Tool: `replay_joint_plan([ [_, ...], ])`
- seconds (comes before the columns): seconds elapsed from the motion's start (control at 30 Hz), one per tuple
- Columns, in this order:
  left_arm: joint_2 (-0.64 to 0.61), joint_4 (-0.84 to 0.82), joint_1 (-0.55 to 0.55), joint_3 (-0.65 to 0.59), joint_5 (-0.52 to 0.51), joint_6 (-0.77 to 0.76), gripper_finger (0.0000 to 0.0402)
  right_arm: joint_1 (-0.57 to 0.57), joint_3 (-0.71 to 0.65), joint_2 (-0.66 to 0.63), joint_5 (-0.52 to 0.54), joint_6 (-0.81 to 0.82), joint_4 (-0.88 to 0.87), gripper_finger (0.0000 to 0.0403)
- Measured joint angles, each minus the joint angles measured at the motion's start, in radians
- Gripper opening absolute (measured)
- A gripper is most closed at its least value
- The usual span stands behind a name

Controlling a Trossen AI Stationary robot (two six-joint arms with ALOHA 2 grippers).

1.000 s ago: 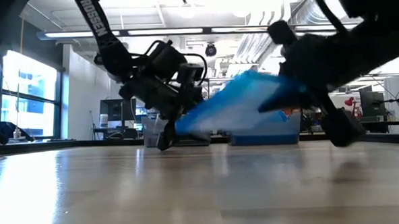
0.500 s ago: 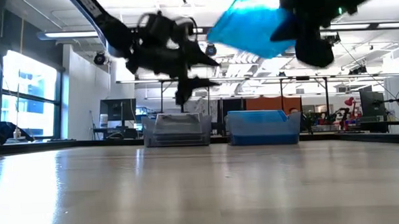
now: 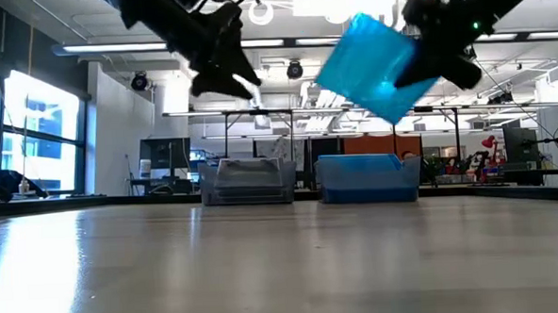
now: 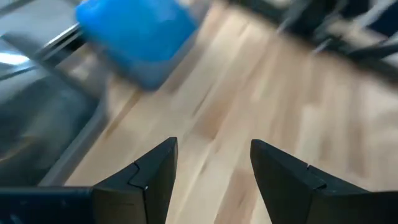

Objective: Pick & place jewel cases by type
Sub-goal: Put the blue cd case into the right black bin

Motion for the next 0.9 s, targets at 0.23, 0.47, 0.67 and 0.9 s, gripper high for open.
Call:
replay_joint_plan([
  [0.23, -0.015, -0.175, -0.137, 0.0, -0.262, -0.126, 0.0202, -0.26, 0.06, 0.058, -0.284, -0.004, -0.083, 0.0013],
  [0.47, -0.012, -0.187, -0.202, 0.0, -0.29, -0.204, 0.0202, -0.457, 0.305, 0.269, -0.538, -0.026, -0.306, 0.0013],
  [0.67, -0.014, -0.193, -0.223, 0.0, -0.292, -0.228, 0.0202, -0.528, 0.569, 0.539, -0.575, -0.048, -0.604, 0.0013],
  [0.9, -0.014, -0.215, -0.221, 0.0, -0.294, -0.22, 0.0202, -0.562, 0.79, 0.772, -0.558, -0.039, -0.744, 0.0016],
])
